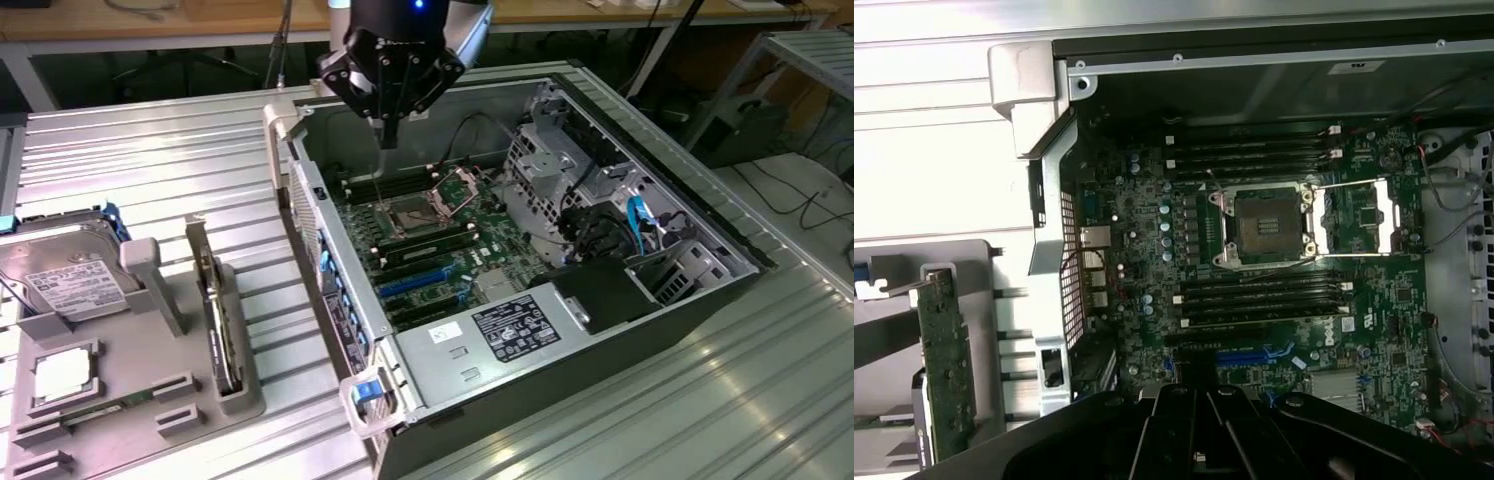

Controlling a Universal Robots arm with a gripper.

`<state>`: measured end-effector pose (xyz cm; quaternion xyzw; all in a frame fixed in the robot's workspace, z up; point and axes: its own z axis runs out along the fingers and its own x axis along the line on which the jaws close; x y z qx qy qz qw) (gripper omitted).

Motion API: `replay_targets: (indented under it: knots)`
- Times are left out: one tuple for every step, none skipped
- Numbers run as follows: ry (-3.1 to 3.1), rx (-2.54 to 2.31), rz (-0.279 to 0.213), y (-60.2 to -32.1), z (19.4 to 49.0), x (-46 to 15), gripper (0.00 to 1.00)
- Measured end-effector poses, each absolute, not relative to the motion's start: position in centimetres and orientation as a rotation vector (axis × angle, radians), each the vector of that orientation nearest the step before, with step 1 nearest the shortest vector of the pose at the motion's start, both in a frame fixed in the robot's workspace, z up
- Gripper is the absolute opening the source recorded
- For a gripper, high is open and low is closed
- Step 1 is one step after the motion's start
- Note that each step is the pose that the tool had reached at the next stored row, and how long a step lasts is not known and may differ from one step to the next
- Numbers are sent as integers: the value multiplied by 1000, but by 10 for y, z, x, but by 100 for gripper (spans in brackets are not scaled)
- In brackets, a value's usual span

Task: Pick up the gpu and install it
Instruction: 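Reach for the gpu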

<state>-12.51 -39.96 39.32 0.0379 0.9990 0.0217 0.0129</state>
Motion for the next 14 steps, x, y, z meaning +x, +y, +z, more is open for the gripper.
replay_targets:
  knots:
    - [3113,118,68,-400,393,-125,11]
    - [3113,118,68,-400,393,-126,11]
    - [3113,118,68,-400,393,-126,11]
    - [3113,118,68,-400,393,-126,11]
    - [3113,118,68,-400,393,-127,11]
    - [3113,118,68,-400,393,-127,11]
    - [3113,118,68,-400,393,-127,11]
    - [3113,118,68,-400,393,-128,11]
    - [3113,118,68,-400,393,-128,11]
    - [3113,118,68,-400,393,-128,11]
    - [3113,118,68,-400,393,-128,11]
    - [3113,118,68,-400,393,-128,11]
    - [3113,118,68,-401,393,-129,11]
    - [3113,118,68,-401,393,-129,11]
